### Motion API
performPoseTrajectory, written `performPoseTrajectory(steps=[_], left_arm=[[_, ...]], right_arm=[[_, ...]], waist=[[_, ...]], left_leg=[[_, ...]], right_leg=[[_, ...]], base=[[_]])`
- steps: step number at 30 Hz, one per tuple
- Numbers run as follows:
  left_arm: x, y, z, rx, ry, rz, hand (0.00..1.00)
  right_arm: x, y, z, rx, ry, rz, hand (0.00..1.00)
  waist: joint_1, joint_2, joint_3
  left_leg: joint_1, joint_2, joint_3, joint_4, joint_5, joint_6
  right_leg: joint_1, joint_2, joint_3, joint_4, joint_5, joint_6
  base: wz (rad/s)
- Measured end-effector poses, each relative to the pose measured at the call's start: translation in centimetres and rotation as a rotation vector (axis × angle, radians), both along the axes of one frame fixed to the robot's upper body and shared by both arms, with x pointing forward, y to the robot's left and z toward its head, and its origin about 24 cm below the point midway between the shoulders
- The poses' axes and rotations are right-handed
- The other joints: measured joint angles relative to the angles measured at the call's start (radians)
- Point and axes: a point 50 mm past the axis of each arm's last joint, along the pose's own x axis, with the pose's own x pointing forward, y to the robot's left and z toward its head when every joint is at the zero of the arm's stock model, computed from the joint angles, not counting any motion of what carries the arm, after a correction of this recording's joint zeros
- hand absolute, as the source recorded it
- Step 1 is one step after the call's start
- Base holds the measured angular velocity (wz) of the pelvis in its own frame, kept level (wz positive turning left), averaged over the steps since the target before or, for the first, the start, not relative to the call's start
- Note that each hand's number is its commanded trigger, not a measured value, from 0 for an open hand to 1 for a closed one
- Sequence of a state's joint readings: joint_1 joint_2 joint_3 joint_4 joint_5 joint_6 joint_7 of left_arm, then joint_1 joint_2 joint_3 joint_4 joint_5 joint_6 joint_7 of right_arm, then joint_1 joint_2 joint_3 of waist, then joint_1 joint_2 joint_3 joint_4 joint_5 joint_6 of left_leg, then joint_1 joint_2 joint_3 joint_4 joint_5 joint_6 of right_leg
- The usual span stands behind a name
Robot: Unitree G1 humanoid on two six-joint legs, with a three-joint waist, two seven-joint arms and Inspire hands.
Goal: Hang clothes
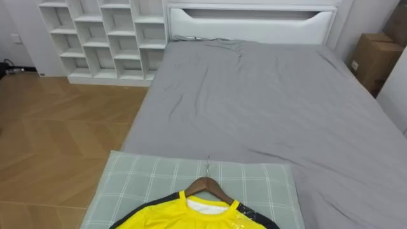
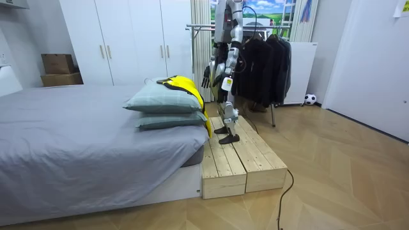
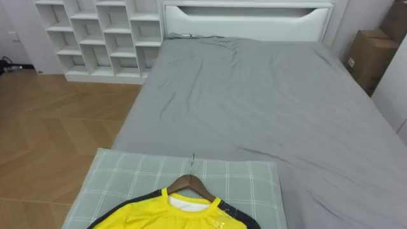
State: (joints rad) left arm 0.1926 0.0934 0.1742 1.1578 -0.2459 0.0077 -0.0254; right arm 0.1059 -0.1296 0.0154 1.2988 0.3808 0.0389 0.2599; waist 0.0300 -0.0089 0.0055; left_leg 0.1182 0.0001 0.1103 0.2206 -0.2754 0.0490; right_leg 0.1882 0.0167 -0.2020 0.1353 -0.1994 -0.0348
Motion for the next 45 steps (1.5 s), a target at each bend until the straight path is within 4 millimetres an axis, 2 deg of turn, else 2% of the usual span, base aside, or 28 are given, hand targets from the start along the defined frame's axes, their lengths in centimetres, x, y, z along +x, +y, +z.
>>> performPoseTrajectory(steps=[6, 16, 27, 45], left_arm=[[-0.5, 0.3, 0.0, 0.054, 0.041, 0.019, 0.0], [-3.0, 0.6, 0.0, 0.106, 0.139, 0.048, 0.0], [-2.5, 0.1, -0.1, 0.054, 0.104, 0.124, 0.0], [-3.8, -0.2, -0.1, -0.024, 0.097, 0.203, 0.0]], right_arm=[[-0.5, 0.0, 0.0, 0.011, 0.01, -0.051, 0.0], [-0.3, 0.0, 0.0, -0.005, 0.011, -0.058, 0.0], [0.2, -0.2, 0.0, -0.052, -0.001, -0.015, 0.0], [-0.1, -0.3, 0.0, -0.06, 0.008, -0.018, 0.0]], waist=[[0.0, 0.0, 0.0004], [-0.003, -0.001, 0.0008], [-0.001, 0.003, 0.0015], [0.002, 0.01, 0.0004]], left_leg=[[0.01, 0.0, 0.0, -0.007, 0.0, 0.0], [0.01, 0.0, -0.002, -0.007, 0.0, 0.0], [0.009, 0.003, 0.02, -0.005, 0.0, 0.0], [0.003, 0.002, 0.016, 0.004, 0.0, 0.0]], right_leg=[[0.005, 0.001, 0.005, 0.0, 0.0, 0.0], [0.008, 0.0, 0.007, 0.001, 0.0, 0.0], [0.002, 0.0, 0.01, 0.001, 0.0, 0.0], [0.0, 0.001, 0.011, 0.001, 0.0, 0.0]], base=[[0.0], [0.0], [-0.05], [0.0]])
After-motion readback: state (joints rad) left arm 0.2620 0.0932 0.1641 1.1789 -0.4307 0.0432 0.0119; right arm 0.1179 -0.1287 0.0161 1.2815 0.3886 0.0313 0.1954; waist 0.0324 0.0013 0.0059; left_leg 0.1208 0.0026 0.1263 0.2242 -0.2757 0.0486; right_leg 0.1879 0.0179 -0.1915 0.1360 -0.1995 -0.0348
